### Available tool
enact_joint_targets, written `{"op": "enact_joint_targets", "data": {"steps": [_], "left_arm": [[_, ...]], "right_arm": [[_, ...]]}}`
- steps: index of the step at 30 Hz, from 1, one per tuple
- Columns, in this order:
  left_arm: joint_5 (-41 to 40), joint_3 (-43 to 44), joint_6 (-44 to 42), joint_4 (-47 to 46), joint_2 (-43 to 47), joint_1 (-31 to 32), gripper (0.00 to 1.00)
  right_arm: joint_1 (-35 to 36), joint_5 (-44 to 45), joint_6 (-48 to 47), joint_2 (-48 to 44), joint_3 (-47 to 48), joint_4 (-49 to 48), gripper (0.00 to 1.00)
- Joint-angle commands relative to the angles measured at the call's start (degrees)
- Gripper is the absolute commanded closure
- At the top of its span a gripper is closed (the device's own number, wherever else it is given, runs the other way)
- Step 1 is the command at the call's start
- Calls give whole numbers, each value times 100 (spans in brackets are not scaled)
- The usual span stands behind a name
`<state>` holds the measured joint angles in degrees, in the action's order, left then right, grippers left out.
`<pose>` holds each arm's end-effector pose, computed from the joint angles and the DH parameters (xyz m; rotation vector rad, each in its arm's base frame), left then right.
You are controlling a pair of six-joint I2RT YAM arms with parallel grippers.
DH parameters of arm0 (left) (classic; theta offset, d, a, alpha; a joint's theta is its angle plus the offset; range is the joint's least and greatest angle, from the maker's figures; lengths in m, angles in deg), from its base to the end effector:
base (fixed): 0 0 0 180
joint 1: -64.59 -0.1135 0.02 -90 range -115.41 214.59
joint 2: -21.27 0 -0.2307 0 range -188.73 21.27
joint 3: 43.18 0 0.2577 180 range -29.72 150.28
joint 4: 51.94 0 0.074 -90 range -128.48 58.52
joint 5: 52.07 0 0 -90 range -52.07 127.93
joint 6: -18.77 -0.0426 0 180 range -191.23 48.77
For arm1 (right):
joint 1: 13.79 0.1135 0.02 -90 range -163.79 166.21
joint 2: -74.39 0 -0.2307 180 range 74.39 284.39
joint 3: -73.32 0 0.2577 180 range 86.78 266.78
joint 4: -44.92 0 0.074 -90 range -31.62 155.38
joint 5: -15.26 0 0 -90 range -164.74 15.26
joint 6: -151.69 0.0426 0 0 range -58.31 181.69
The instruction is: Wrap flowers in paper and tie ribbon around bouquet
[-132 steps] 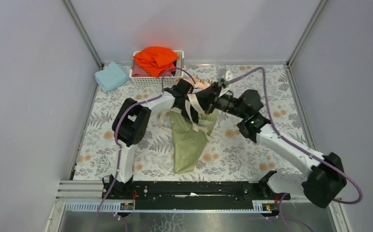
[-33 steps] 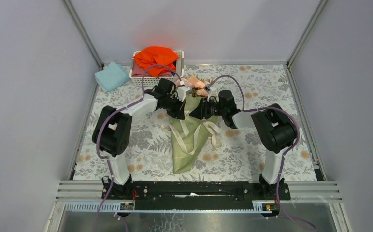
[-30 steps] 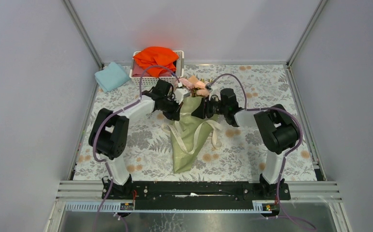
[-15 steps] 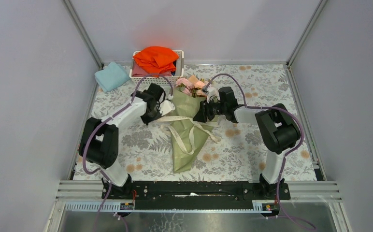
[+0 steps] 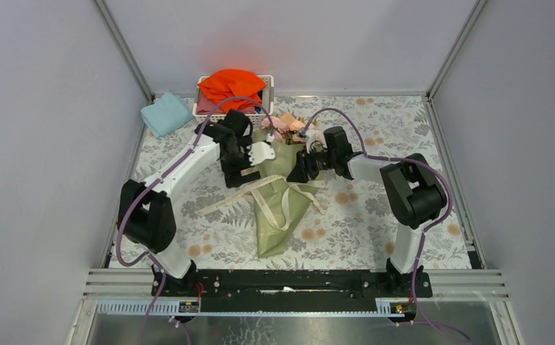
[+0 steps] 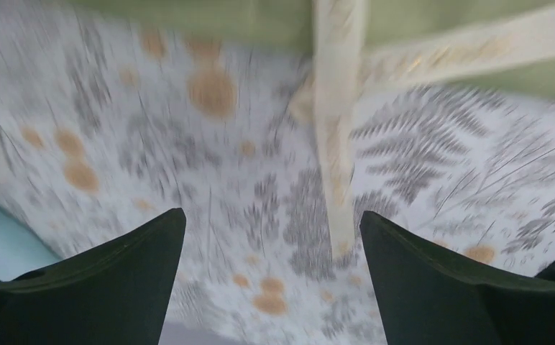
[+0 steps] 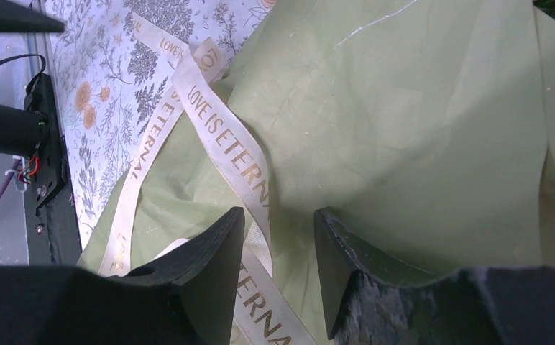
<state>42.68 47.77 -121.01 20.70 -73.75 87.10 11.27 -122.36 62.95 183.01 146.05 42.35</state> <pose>0.2980 -0.1273 0.2117 1.7198 2.3308 -0.0372 0.3384 0.1930 0.1246 -0.9194 1.9461 1.1568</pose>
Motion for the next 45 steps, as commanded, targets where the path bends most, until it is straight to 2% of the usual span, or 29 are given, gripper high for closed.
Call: {"op": "enact_joint_targets", "data": {"steps": [1,4,7,10,12,14,15,19,21,22,26,28,34,39,45], "left_arm": [[1708,180,-697,-55,15,681,1],[1736,-6,-570,-1016,-277,1022,1],[1800,163,109,-1950,-613,1100,1],[1720,182,534,-2559,-877,1097,1],[1585,-210,574,-3040,-908,1094,2],[1487,-547,604,-3479,-892,1098,8],[1488,-621,620,-3560,-889,1097,15],[1696,-699,646,-3415,-877,1094,45],[1745,-766,615,-3379,-852,1098,57],[1731,-790,603,-3378,-856,1097,60],[1616,-769,646,-3386,-952,1098,63],[1631,-746,684,-3399,-982,1088,67],[1653,-714,733,-3401,-1043,1085,99],[1675,-743,722,-3378,-1039,1070,100],[1722,-709,746,-3378,-1092,1033,100]], "right_arm": [[-72,-398,-396,-166,300,278,50],[-136,-646,-521,-193,465,550,47],[-170,-713,-754,-274,571,901,44],[-264,-765,-773,-515,424,808,43],[-341,-764,-755,-667,257,668,42],[-382,-754,-872,-731,157,775,43],[-379,-738,-997,-728,152,928,44],[-384,-661,-1350,-764,40,1236,55],[-387,-689,-1517,-816,-14,1358,55],[-387,-712,-1633,-842,-24,1463,54],[-380,-508,-2036,-912,-88,1933,49],[-380,-392,-2170,-893,-78,2084,49],[-384,-650,-2322,-948,-48,2241,48],[-379,-1025,-2876,-1012,-25,2761,42],[-375,-1229,-2952,-1148,-197,2614,37]]}}
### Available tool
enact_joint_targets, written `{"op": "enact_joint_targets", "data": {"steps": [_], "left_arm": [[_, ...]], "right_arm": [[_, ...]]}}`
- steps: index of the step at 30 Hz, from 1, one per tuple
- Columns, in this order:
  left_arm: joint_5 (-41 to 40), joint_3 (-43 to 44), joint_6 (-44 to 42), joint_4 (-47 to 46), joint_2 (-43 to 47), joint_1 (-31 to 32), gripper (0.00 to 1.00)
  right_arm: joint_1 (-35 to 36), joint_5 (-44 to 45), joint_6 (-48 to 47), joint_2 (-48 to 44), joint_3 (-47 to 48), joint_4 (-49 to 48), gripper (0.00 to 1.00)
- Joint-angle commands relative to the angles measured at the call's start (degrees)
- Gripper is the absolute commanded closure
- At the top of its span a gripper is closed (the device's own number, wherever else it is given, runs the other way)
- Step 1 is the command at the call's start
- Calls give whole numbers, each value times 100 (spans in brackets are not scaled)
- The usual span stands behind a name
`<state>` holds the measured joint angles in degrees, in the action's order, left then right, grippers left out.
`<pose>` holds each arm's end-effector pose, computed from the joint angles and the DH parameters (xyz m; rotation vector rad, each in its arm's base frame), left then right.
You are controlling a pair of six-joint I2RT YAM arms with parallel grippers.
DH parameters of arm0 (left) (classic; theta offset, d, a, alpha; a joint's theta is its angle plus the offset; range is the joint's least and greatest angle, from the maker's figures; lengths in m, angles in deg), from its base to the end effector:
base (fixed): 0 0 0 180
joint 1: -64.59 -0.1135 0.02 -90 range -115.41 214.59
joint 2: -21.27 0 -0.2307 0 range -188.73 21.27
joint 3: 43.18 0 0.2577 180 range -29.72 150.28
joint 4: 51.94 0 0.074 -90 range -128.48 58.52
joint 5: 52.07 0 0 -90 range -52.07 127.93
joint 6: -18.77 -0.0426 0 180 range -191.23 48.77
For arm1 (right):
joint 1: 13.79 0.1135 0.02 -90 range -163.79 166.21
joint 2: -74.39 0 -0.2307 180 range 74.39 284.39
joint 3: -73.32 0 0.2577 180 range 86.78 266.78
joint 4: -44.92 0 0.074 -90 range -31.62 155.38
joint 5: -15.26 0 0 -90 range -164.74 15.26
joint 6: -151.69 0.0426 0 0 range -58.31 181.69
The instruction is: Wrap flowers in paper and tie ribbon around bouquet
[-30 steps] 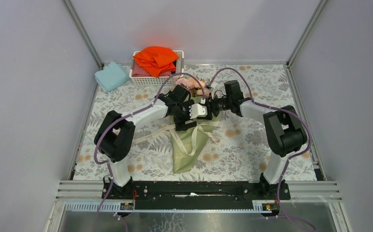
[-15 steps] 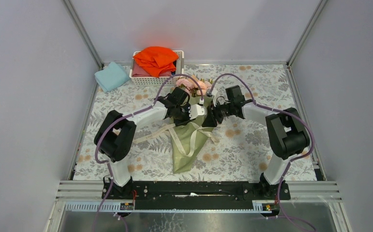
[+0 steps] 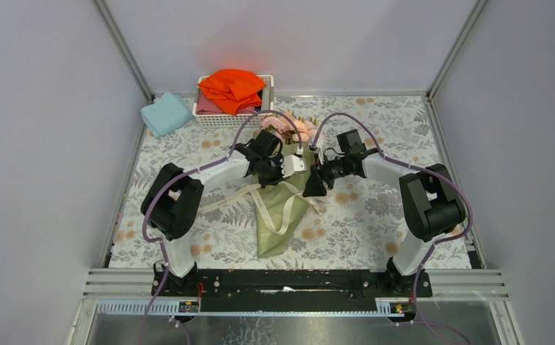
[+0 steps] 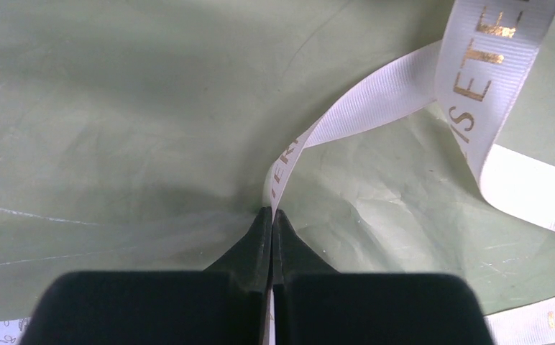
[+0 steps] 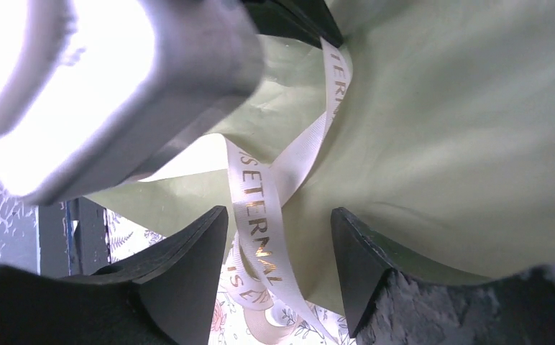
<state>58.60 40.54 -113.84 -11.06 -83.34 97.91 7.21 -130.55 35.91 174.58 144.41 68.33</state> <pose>0.3033 -0.2174 0.1445 1.6891 1.9714 -0.4186 0.3100 0.1567 0.1375 -1.2469 1.8783 1.1427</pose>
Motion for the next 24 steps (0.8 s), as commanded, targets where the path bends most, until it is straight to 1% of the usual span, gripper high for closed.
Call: {"op": "enact_joint_targets", "data": {"steps": [1,3,4,6,7,8,9,10,12,15,17,19,20,22,24], "left_arm": [[132,14,29,-202,-137,-46,100],[129,15,33,-202,-156,-53,100],[140,7,40,-202,-158,-55,100],[154,-2,51,-202,-154,-71,100],[168,9,53,-204,-155,-86,100],[185,6,58,-196,-145,-93,100],[211,11,66,-193,-138,-110,100],[241,18,76,-179,-138,-126,100],[262,39,98,-167,-127,-151,100],[268,65,104,-170,-127,-168,100],[276,68,105,-167,-140,-182,100],[290,82,104,-152,-159,-190,100],[297,96,104,-137,-176,-194,100],[314,117,111,-124,-203,-194,100],[328,127,127,-127,-207,-194,100]], "right_arm": [[44,-445,-255,-275,-32,24,38],[67,-420,-331,-218,-43,89,42],[68,-396,-330,-206,-74,59,48],[71,-288,-194,-201,-118,-76,65],[72,-234,-133,-212,-115,-121,75],[72,-203,-107,-217,-101,-139,81],[72,-156,-97,-226,-76,-130,83],[72,-101,-104,-227,-39,-95,83],[69,-4,-138,-202,37,25,80],[74,134,-66,-92,69,77,66],[72,107,67,-40,54,13,62],[72,51,261,-38,-30,-227,62],[72,52,367,-23,-47,-319,64],[77,-9,452,67,-2,-310,65],[80,-103,374,173,64,-153,64]]}}
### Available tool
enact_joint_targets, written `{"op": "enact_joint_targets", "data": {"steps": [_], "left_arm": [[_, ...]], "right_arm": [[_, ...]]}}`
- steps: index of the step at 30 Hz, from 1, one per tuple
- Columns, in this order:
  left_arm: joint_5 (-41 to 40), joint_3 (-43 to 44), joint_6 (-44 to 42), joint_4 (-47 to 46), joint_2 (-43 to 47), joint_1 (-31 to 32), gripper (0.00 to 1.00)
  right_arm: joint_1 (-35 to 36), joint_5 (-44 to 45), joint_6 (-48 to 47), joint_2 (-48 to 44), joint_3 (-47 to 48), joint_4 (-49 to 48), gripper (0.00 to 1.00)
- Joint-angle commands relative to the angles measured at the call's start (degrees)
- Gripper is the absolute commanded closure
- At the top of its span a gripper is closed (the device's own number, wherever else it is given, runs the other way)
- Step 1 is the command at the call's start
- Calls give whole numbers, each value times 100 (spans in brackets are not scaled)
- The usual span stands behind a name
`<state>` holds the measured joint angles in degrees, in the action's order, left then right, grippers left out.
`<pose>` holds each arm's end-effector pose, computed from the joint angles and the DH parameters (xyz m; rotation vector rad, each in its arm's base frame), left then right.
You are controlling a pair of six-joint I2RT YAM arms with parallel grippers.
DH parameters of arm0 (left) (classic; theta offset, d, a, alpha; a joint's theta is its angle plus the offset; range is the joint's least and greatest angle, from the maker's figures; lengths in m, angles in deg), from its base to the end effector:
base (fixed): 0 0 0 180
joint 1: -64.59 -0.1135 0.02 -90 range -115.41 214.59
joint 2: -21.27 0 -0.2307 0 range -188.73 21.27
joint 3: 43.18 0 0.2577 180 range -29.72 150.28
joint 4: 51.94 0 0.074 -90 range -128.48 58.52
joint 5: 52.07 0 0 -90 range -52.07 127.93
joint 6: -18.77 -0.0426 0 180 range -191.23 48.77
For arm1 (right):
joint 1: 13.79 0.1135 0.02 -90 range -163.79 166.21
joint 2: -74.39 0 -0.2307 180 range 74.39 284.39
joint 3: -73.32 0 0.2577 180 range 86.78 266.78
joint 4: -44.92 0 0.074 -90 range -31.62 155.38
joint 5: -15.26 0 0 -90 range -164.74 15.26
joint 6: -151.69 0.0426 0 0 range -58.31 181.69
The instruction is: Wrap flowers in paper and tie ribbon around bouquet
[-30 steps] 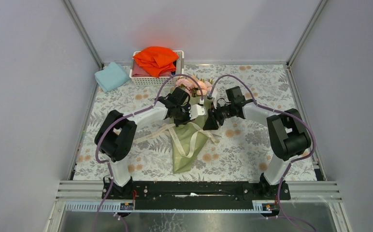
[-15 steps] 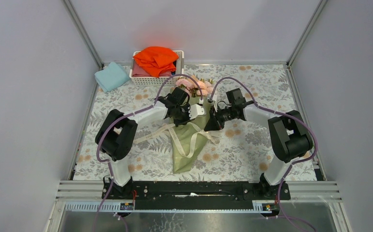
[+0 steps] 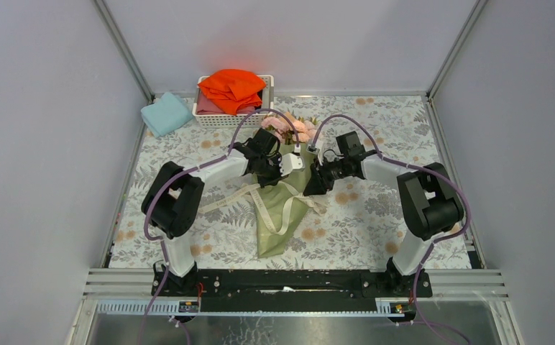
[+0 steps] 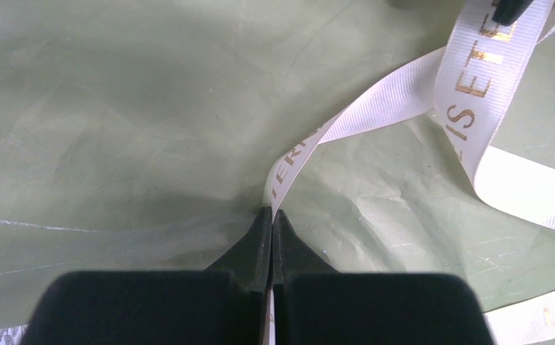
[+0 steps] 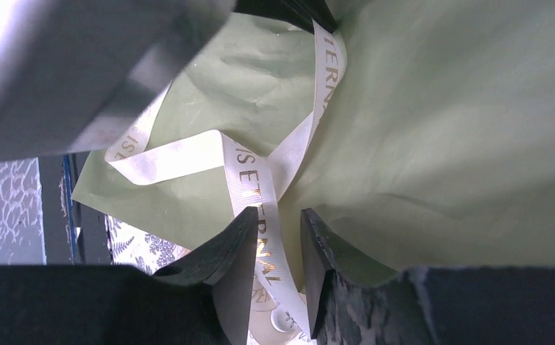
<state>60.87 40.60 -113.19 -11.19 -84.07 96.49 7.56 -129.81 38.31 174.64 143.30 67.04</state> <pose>0.3082 -0.2114 0.1410 1.6597 1.9926 -0.4676 0.3074 0.1576 0.1327 -1.2176 1.9162 1.1517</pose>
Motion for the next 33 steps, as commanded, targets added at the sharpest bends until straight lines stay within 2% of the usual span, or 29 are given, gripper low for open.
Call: {"op": "enact_joint_targets", "data": {"steps": [1,5,7,12,13,19,23,28,33], "left_arm": [[104,129,71,-110,-153,-52,100],[134,136,91,-110,-156,-52,100],[149,132,91,-110,-149,-55,100],[151,143,100,-105,-126,-56,100],[152,134,93,-95,-119,-59,100],[167,36,34,-40,57,-53,100],[181,54,41,26,223,-54,100],[484,360,72,439,586,-52,100],[881,1205,57,1339,684,-52,100]], "right_arm": [[45,-195,112,200,198,47,64],[61,-360,-72,319,352,431,64],[63,-362,-117,343,413,585,69],[59,-397,-442,367,624,1143,100],[55,-375,-392,323,640,1119,100],[-34,23,810,-212,761,-85,100],[-40,979,2019,-361,599,-1584,100],[155,1941,3219,-57,248,-3123,100],[487,2500,3769,435,263,-3762,100]]}}
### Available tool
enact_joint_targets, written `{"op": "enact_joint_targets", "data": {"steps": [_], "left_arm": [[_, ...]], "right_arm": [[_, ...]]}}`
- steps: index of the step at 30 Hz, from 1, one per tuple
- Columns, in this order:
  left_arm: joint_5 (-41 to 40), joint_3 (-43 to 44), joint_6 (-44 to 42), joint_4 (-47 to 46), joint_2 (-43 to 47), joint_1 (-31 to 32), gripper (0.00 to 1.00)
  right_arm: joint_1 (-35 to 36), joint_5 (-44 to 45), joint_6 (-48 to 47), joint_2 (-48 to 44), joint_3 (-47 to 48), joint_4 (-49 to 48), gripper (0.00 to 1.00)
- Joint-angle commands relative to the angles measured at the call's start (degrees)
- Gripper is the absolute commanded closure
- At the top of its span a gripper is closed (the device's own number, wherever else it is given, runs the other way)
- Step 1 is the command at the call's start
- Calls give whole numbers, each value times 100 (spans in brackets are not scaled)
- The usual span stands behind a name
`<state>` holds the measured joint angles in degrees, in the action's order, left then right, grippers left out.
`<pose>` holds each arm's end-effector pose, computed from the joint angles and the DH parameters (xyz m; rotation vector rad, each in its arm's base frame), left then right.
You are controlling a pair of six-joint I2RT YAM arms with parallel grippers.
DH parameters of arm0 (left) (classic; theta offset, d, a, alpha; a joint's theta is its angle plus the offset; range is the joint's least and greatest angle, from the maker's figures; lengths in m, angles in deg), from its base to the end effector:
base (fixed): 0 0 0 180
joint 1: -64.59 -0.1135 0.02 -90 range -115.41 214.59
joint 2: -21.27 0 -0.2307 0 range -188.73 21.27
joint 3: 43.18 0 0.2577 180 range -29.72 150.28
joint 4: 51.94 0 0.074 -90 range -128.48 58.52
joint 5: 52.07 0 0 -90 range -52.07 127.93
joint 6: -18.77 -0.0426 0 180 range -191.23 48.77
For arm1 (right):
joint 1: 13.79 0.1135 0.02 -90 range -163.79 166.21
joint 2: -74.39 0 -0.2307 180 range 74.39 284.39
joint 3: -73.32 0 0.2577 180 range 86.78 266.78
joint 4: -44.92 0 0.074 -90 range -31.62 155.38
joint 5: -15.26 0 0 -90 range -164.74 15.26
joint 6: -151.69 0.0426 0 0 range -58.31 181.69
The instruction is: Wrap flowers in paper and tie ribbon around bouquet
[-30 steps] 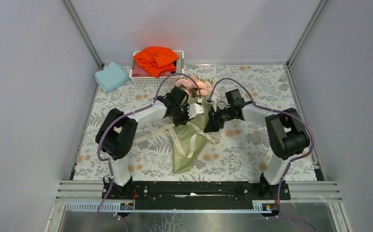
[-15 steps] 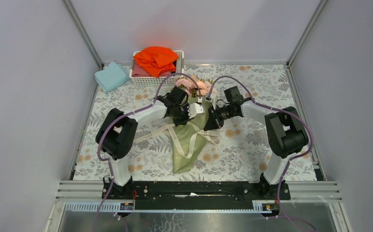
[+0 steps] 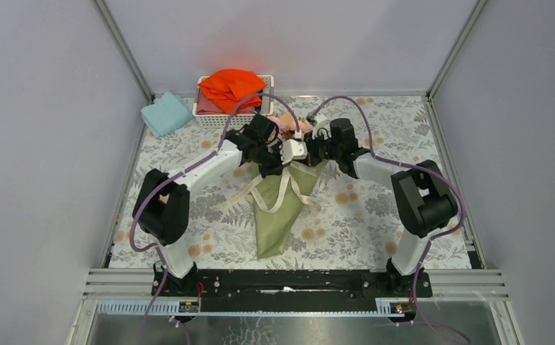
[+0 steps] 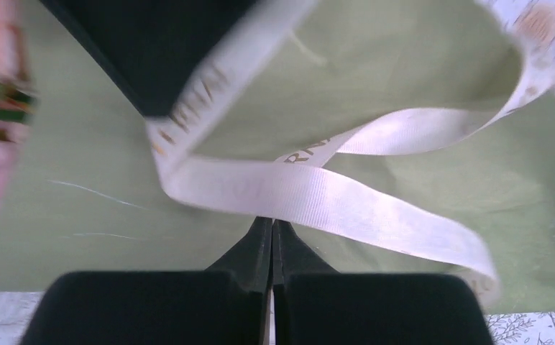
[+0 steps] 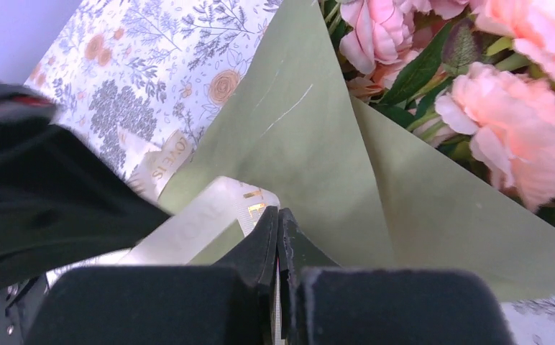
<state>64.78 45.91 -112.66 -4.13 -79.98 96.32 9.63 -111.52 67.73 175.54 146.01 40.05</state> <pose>0.3071 -0.2125 0.1885 1.6389 1.9364 -0.5447 0.3480 0.1785 0.1738 -0.7236 1.8885 0.9643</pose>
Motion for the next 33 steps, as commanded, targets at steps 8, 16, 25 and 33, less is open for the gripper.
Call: {"op": "enact_joint_targets", "data": {"steps": [8,16,25,33], "left_arm": [[90,1423,560,383,180,-159,100],[-386,869,570,-271,-76,-228,100],[-495,600,696,-604,-538,-228,100],[-683,447,661,-781,-778,-230,100]], "right_arm": [[569,-144,1066,517,-536,-1358,100],[561,-783,1042,-64,-992,-344,84],[426,1373,409,-787,-252,1611,61],[485,2370,-16,-1258,181,2654,58]]}}
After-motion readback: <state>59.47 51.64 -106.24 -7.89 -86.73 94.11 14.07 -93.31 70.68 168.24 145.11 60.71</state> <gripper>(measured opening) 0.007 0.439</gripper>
